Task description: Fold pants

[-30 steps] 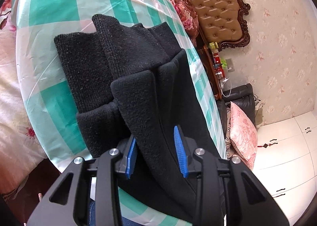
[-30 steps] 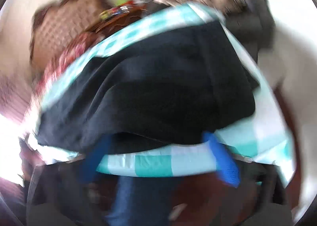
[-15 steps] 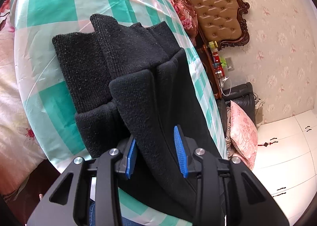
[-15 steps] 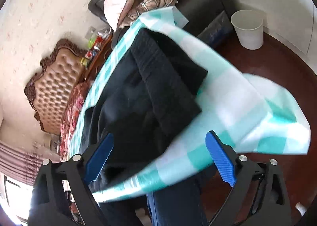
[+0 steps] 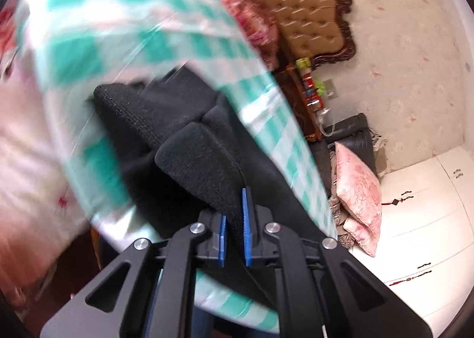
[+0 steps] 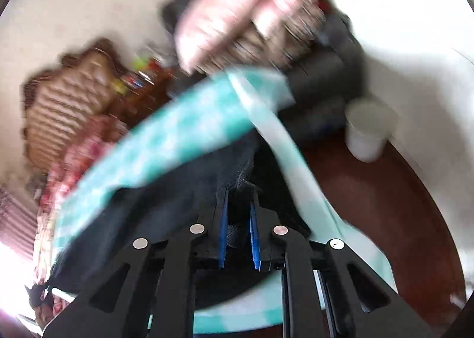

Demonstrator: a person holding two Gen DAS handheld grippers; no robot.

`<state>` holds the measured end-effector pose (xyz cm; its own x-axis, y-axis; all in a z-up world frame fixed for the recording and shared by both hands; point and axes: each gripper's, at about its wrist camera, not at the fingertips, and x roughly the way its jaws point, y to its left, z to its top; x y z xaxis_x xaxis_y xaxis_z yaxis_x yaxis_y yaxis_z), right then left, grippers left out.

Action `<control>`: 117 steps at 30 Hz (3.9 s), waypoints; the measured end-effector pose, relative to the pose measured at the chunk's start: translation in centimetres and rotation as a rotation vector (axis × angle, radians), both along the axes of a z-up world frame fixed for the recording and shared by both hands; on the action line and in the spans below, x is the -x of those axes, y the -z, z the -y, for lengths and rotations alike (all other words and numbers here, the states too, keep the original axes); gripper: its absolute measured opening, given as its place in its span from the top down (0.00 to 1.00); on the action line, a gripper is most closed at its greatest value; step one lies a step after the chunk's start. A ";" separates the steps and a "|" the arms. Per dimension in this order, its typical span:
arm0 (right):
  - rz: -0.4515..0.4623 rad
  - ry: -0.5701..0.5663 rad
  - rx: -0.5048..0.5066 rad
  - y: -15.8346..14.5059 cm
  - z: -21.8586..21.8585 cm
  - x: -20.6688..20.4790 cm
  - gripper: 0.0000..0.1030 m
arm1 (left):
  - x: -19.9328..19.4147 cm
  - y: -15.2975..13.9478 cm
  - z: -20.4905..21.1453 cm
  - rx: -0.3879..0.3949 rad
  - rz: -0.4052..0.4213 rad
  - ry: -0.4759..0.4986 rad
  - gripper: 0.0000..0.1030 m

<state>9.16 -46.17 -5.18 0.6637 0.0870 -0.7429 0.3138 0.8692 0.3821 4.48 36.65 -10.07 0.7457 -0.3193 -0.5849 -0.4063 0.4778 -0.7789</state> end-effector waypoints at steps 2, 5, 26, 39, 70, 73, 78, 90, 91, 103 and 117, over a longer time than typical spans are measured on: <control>-0.109 0.043 -0.040 4.1 1.5 -0.1 0.87 | 0.6 2.9 0.1 0.034 -0.062 -0.001 0.92; -0.098 0.038 -0.040 5.1 1.7 1.0 0.87 | 1.1 3.9 -0.2 0.053 -0.052 -0.006 0.92; -0.145 0.093 0.065 4.6 0.6 2.8 0.53 | 1.7 3.8 -5.6 0.114 0.019 -0.103 0.80; -0.152 0.080 0.183 4.5 -0.8 2.7 0.70 | -0.1 2.7 -4.7 -0.213 -0.061 0.012 0.73; -0.067 -0.056 0.468 6.6 -10.8 3.0 0.16 | -10.0 -2.8 6.7 -0.825 -0.059 0.224 0.54; -0.005 -0.042 0.455 4.8 -10.4 3.5 0.16 | -6.9 -2.8 8.0 -0.829 -0.059 0.160 0.56; 0.098 -0.051 0.440 1.0 -9.7 1.7 0.17 | -4.2 -2.9 9.1 -0.738 -0.057 0.095 0.68; -0.143 -0.096 0.446 5.8 -3.7 -11.6 0.63 | -2.5 -3.7 11.4 -0.733 -0.092 0.104 0.68; -0.141 -0.094 0.463 5.8 -3.9 -11.6 0.63 | -2.5 -3.6 11.2 -0.732 -0.102 0.100 0.68; 0.098 0.008 0.348 1.7 -5.9 -4.1 0.44 | -6.7 -0.2 11.4 -0.810 -0.189 0.138 0.67; -0.028 -0.166 0.458 6.0 -10.8 -0.8 0.39 | -7.4 -0.6 6.9 -0.890 -0.196 0.124 0.83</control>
